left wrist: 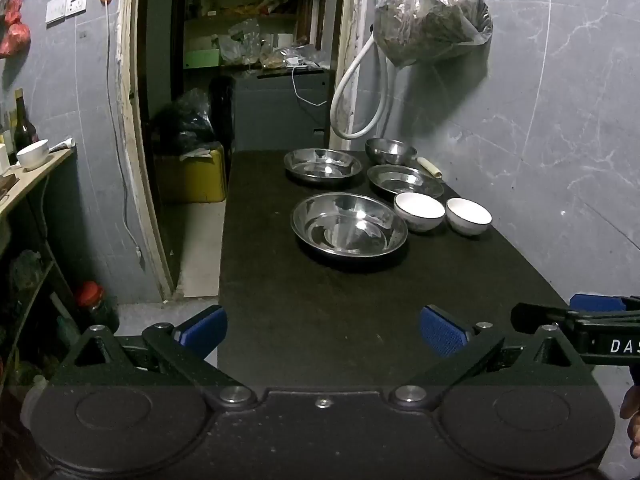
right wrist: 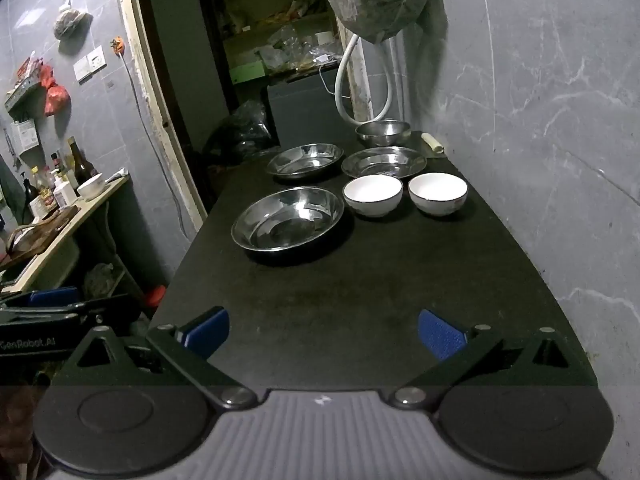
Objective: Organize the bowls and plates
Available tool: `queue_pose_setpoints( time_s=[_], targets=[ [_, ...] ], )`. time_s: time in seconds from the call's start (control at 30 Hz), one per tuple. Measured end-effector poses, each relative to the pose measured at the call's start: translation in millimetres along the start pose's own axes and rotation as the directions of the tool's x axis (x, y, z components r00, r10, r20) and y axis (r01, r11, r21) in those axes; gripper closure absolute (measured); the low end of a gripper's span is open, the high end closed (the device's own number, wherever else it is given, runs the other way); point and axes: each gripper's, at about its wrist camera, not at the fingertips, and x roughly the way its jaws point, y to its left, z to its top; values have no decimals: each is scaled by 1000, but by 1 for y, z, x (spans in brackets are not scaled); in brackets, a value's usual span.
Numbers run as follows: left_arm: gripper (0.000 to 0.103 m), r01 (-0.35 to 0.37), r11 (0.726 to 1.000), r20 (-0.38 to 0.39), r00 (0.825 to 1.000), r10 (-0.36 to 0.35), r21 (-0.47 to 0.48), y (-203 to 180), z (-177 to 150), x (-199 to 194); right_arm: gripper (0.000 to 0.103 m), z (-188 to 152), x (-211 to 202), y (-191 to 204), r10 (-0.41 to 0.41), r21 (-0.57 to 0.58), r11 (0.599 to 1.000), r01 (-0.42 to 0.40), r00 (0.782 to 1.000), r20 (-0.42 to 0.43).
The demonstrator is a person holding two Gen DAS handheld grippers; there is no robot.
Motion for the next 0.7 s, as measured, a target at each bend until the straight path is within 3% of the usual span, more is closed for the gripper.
queue_pose_setpoints(
  time_s=[0.7],
  targets=[
    [1,-2,1000,-7,1000,2,-1,-1,-1,-2,0,0,1,2,2,2,1000,-2,1000,-3]
  ],
)
